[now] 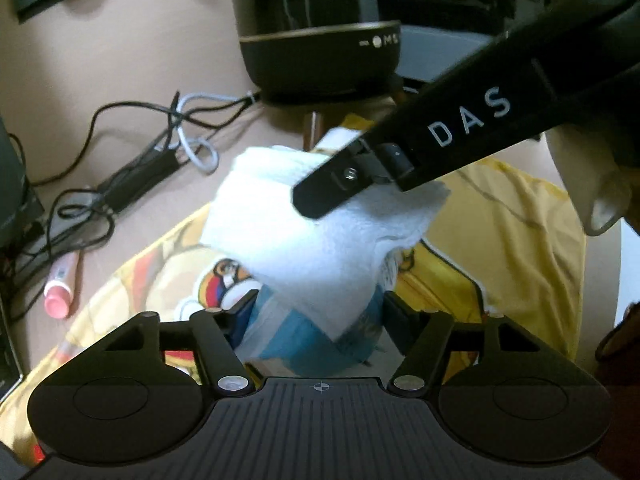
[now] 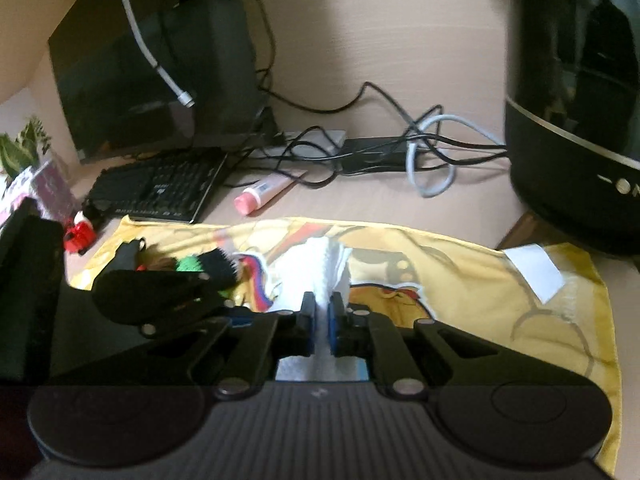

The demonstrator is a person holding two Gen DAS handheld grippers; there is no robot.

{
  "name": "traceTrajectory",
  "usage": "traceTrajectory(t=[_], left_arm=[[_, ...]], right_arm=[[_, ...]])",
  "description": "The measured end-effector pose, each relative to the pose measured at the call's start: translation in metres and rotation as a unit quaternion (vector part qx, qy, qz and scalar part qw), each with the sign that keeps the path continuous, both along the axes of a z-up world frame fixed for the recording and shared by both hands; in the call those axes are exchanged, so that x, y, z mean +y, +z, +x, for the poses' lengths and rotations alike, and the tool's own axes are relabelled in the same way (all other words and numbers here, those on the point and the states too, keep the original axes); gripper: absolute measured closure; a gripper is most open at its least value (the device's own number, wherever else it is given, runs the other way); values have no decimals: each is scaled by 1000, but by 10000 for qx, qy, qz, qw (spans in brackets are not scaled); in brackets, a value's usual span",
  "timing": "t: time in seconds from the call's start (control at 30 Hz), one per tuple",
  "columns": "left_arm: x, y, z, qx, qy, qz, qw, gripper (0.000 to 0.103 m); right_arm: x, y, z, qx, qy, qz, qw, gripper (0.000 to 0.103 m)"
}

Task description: Clean container

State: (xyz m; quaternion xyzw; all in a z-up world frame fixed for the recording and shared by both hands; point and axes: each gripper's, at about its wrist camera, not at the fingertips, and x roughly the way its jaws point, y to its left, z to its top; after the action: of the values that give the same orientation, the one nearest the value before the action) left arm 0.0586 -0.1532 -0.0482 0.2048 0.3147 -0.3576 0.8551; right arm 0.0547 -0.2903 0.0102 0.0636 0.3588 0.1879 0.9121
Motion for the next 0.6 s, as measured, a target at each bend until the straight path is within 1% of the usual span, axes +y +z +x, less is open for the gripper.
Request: traceTrajectory(t=[0.03,0.07,0.13,0.23,0.3,0.37,0.43,0.5,0.53,0.57,0.6], left_arm=[[1,1,1,-37,17,-8,10000,37],[1,3,3,-114,43,9,9999,41],[1,8,8,-429,152,122,9989,41],[1,17,13,-942,334,391,9942,43],[-1,17,16,-1080,283,569,9921,43],[-3,13,14,-1039,112,707,9920,41],[0,9,12,-832,-26,765,9936,38],[7,9,12,-494,-76,693,9963,29],[10,8,12,-325,-95,643,9974,16],[13,9,11,-186,-102,571,9981,10],[16,9,11,-37,-77,477,9988,10]], right_arm=[[-3,1,1,1,-70,62,10000,97],[-6,2,3,3,-139,124,9998,97],[-11,8,6,-151,-324,158,9992,97],[-14,15,13,-329,-526,32,9981,97],[-17,12,18,-225,-524,21,9984,97],[-21,2,18,33,-452,106,9989,97],[-24,-6,17,264,-387,213,9987,97],[-27,-14,13,468,-331,341,9978,96],[-28,-18,11,570,-303,405,9971,96],[-28,-19,8,623,-290,397,9968,96],[-29,-20,7,669,-243,356,9968,96]])
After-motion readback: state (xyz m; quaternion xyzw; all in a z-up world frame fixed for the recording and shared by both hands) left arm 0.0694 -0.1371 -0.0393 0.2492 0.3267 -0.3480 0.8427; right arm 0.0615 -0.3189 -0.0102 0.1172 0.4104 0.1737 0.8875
